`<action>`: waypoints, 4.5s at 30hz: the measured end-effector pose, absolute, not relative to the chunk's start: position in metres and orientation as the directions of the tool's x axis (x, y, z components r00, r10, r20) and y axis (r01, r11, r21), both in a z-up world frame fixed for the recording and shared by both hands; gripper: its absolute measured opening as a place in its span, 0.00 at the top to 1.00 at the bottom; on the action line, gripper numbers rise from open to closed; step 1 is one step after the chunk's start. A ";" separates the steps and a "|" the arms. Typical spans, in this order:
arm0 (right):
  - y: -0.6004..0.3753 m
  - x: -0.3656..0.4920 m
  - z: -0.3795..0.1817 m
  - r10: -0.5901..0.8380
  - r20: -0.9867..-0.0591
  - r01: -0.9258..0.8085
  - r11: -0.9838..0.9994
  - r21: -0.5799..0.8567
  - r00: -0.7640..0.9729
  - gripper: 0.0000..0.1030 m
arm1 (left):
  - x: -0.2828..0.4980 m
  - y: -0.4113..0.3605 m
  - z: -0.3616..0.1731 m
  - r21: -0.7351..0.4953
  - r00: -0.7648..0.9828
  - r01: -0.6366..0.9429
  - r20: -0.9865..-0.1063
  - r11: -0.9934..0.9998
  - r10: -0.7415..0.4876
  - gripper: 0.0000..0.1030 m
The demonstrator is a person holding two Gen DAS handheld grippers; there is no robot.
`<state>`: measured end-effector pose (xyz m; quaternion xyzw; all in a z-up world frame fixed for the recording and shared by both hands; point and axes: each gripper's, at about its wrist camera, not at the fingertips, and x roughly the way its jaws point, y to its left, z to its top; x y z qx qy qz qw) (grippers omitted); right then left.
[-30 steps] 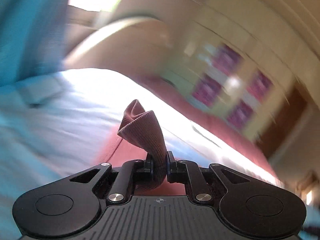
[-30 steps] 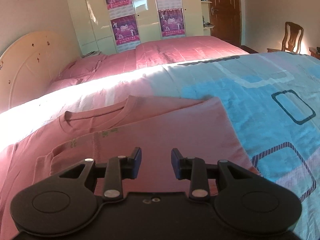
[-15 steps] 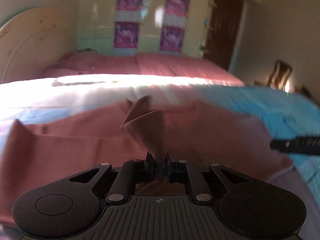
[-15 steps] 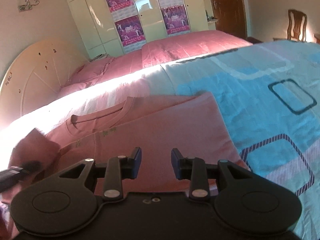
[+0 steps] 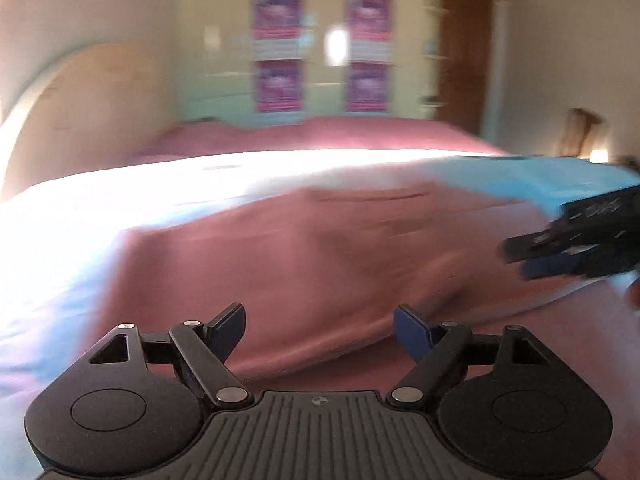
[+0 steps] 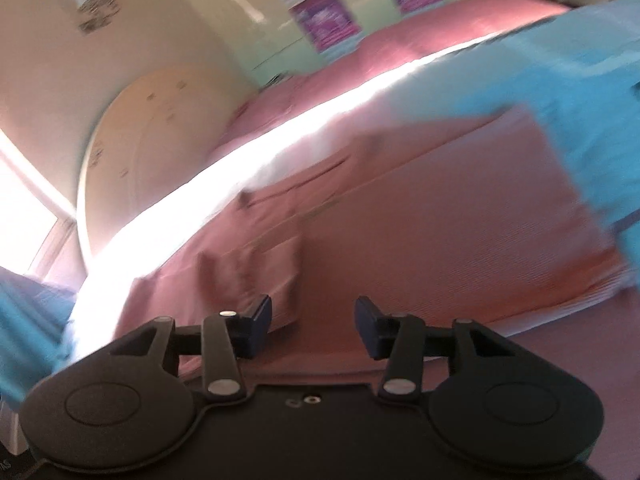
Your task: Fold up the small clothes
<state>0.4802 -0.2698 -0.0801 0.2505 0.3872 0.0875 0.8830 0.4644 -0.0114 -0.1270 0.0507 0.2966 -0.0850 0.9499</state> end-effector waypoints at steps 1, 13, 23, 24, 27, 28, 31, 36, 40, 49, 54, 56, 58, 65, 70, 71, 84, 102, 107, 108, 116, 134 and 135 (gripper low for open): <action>-0.262 0.484 -0.084 0.372 -0.645 0.025 0.854 0.519 0.667 0.56 | 0.457 0.007 -0.130 0.078 0.810 0.136 -0.583 0.988 -0.066 0.25; -0.229 0.511 -0.112 0.353 -0.677 0.094 0.843 0.530 0.645 0.94 | 0.480 0.090 -0.173 -0.037 0.757 -0.044 -0.653 0.998 0.009 0.38; -0.259 0.472 -0.055 0.090 -0.609 0.087 0.963 0.255 0.788 0.94 | 0.488 0.086 -0.174 0.007 0.768 0.012 -0.641 1.000 -0.004 0.66; -0.267 0.472 -0.058 0.098 -0.620 0.095 0.958 0.270 0.779 0.94 | 0.489 0.085 -0.175 -0.002 0.765 0.018 -0.644 1.000 -0.015 0.73; -0.272 0.468 -0.061 0.111 -0.629 0.087 0.958 0.275 0.770 0.94 | 0.491 0.081 -0.170 0.003 0.773 0.029 -0.635 1.000 -0.021 0.80; -0.272 0.467 -0.061 0.118 -0.628 0.081 0.957 0.279 0.770 0.94 | 0.491 0.079 -0.169 0.012 0.778 0.031 -0.628 0.999 -0.016 0.80; -0.268 0.464 -0.065 0.123 -0.627 0.078 0.956 0.282 0.769 0.94 | 0.492 0.080 -0.169 0.001 0.768 0.036 -0.640 0.999 -0.027 0.91; -0.270 0.462 -0.072 0.121 -0.640 0.093 0.952 0.290 0.759 0.94 | 0.497 0.083 -0.169 -0.031 0.764 0.040 -0.644 0.999 -0.051 0.91; -0.272 0.460 -0.080 0.123 -0.653 0.099 0.951 0.292 0.747 0.94 | 0.499 0.082 -0.170 -0.033 0.759 0.041 -0.649 0.999 -0.053 0.91; -0.277 0.453 -0.083 -0.003 -0.690 0.194 0.961 0.198 0.723 0.59 | 0.479 0.097 -0.155 -0.062 0.765 0.043 -0.640 0.997 -0.073 0.77; -0.262 0.451 -0.056 0.042 -0.620 0.081 0.982 0.168 0.784 0.77 | 0.477 0.074 -0.138 -0.051 0.800 0.082 -0.592 0.995 -0.096 0.77; -0.246 0.462 -0.063 0.096 -0.642 0.009 0.987 0.159 0.761 0.81 | 0.488 0.055 -0.146 -0.041 0.783 0.125 -0.610 0.991 -0.124 0.77; -0.234 0.470 -0.078 0.115 -0.691 -0.034 0.991 0.130 0.714 0.77 | 0.497 0.046 -0.160 -0.046 0.741 0.149 -0.656 0.988 -0.142 0.76; -0.236 0.479 -0.072 0.101 -0.688 -0.054 0.995 0.090 0.718 0.74 | 0.519 0.059 -0.148 -0.096 0.733 0.135 -0.660 0.986 -0.165 0.73; -0.230 0.527 -0.077 0.114 -0.701 -0.065 0.993 0.096 0.704 0.76 | 0.581 0.049 -0.151 -0.068 0.699 0.169 -0.695 0.983 -0.168 0.66; -0.225 0.541 -0.083 0.099 -0.719 -0.073 0.995 0.068 0.687 0.80 | 0.594 0.046 -0.153 -0.049 0.681 0.175 -0.715 0.983 -0.156 0.66; -0.166 0.584 -0.093 0.160 -0.703 -0.162 0.985 0.065 0.693 0.71 | 0.642 0.063 -0.164 -0.071 0.712 0.187 -0.678 0.980 -0.185 0.60; -0.207 0.469 -0.100 0.018 -0.746 -0.115 0.990 -0.079 0.666 0.80 | 0.511 -0.079 -0.156 0.007 0.684 0.425 -0.657 0.905 -0.316 0.36; -0.217 0.457 -0.075 0.043 -0.682 -0.094 0.995 -0.037 0.730 0.92 | 0.500 -0.041 -0.139 -0.009 0.731 0.342 -0.626 0.940 -0.272 0.35; -0.217 0.456 -0.075 0.046 -0.687 -0.101 0.994 -0.040 0.725 0.92 | 0.500 -0.031 -0.140 -0.006 0.735 0.325 -0.628 0.946 -0.256 0.35; -0.225 0.451 -0.086 0.001 -0.732 -0.081 0.994 -0.074 0.682 0.85 | 0.482 0.038 -0.151 0.038 0.747 0.226 -0.649 0.973 -0.148 0.35; -0.232 0.481 -0.095 -0.080 -0.752 0.015 0.996 -0.093 0.654 0.84 | 0.481 0.060 -0.153 -0.048 0.749 0.186 -0.640 0.981 -0.173 0.35; -0.232 0.481 -0.094 -0.073 -0.742 0.020 0.997 -0.080 0.666 0.84 | 0.483 0.058 -0.157 -0.035 0.738 0.189 -0.654 0.981 -0.166 0.36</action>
